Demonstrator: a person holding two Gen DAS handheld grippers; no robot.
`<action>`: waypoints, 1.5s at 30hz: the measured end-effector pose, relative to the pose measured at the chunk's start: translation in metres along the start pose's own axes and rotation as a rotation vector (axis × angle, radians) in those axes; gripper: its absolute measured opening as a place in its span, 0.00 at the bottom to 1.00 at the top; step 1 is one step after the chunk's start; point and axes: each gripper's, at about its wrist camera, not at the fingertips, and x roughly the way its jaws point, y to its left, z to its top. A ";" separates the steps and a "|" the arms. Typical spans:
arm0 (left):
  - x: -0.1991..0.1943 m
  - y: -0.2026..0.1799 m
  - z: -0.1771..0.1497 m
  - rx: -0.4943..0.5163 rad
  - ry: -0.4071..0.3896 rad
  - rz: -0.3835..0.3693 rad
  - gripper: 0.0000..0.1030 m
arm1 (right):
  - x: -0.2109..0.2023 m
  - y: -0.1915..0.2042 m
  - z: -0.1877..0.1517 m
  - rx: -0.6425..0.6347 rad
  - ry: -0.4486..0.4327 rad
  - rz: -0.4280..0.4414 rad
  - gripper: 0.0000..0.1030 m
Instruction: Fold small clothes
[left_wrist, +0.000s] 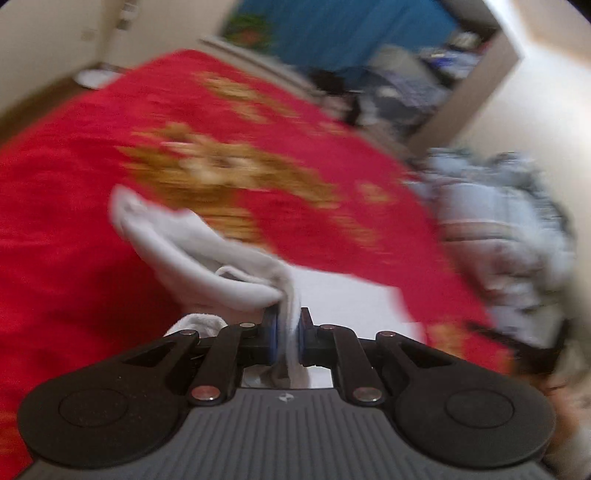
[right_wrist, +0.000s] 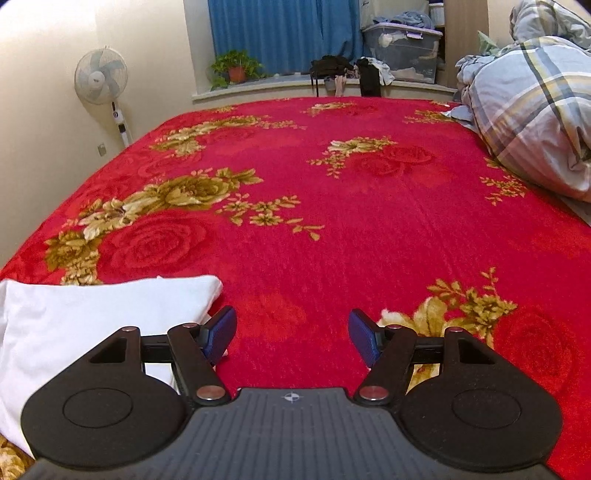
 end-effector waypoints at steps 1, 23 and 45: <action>0.011 -0.016 0.000 0.001 0.013 -0.059 0.11 | -0.001 -0.002 0.000 0.003 -0.007 0.001 0.67; 0.070 -0.062 -0.029 0.192 0.208 -0.081 0.27 | 0.042 0.041 -0.011 0.167 0.182 0.297 0.60; 0.088 -0.086 -0.077 0.437 0.310 -0.132 0.34 | 0.046 0.016 0.006 0.224 0.169 0.203 0.61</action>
